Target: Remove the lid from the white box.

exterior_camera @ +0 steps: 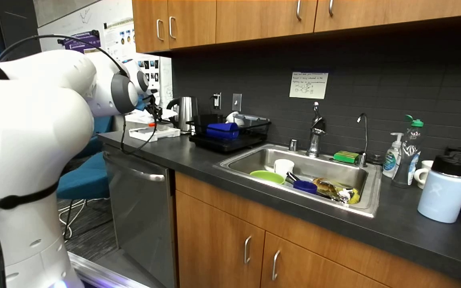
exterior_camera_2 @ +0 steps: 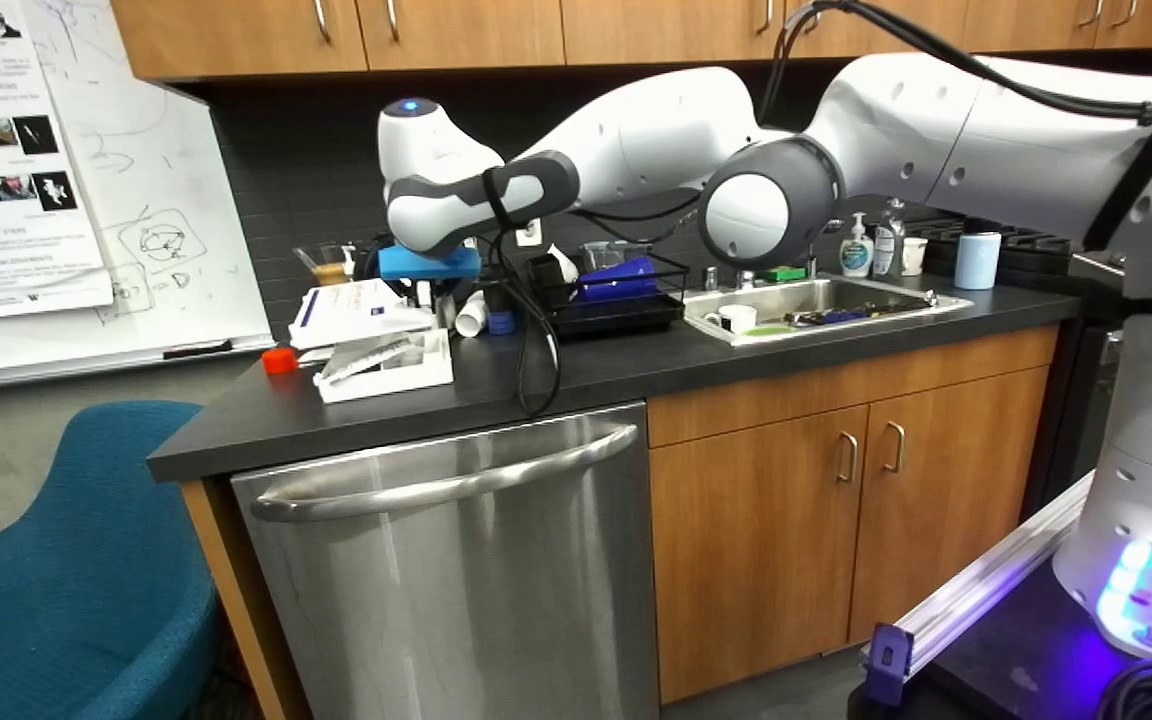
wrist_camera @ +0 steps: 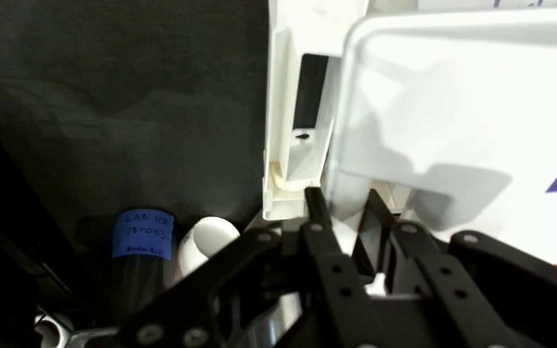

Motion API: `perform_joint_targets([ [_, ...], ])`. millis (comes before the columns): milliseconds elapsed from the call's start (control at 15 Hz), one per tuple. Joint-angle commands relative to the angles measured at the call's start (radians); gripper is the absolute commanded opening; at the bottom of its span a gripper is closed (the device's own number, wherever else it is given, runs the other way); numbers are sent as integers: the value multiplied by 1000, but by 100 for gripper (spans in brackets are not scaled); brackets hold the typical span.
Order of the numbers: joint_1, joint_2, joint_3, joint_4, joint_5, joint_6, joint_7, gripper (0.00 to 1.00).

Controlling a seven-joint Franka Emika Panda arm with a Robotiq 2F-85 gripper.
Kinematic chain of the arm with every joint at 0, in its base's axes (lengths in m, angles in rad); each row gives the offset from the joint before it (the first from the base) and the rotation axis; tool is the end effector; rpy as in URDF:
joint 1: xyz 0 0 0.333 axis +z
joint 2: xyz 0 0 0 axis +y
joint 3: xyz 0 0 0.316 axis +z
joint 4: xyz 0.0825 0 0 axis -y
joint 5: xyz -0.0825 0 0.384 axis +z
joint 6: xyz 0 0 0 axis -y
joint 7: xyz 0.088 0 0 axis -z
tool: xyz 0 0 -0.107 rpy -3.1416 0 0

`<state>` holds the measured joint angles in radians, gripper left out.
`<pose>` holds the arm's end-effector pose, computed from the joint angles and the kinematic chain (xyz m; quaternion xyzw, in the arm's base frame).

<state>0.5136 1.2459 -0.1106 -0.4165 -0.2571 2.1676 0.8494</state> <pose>0.7534 0.3819 0.3554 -0.9464 0.1206 -0.2991 0.0171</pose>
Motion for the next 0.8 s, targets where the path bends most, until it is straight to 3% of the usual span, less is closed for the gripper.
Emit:
perform_joint_targets([
  [0, -10, -24, -5, -3, 0, -54, -2, 6],
  [733, -42, -66, -45, 49, 2, -266, 14, 6],
])
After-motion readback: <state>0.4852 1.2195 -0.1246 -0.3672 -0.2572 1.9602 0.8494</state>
